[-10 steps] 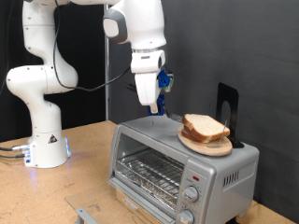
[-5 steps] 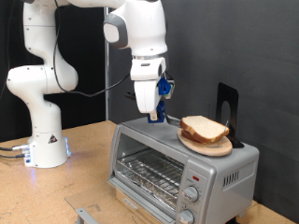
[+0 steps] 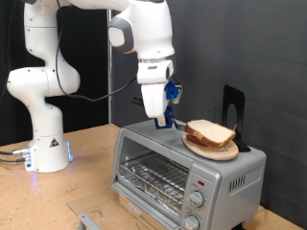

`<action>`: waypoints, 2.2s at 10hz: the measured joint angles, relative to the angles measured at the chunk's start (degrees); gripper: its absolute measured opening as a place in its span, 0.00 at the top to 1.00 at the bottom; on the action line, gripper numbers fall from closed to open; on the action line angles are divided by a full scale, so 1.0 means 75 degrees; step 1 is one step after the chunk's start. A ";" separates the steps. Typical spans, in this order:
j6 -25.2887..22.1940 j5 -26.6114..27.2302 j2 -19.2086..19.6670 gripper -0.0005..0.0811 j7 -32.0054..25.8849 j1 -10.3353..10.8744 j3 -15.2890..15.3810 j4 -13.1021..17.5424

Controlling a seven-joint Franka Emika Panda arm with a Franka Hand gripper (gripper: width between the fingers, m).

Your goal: Make a piece of toast with the oven

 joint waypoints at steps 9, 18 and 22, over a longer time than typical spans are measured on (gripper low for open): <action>0.0469 -0.0277 0.0234 0.50 0.1071 0.0105 0.0420 0.0014; 0.0928 -0.0369 0.0384 0.50 0.1074 0.0098 0.0426 0.0034; 0.1938 -0.0014 0.0226 0.50 0.0857 0.0097 0.0426 -0.0424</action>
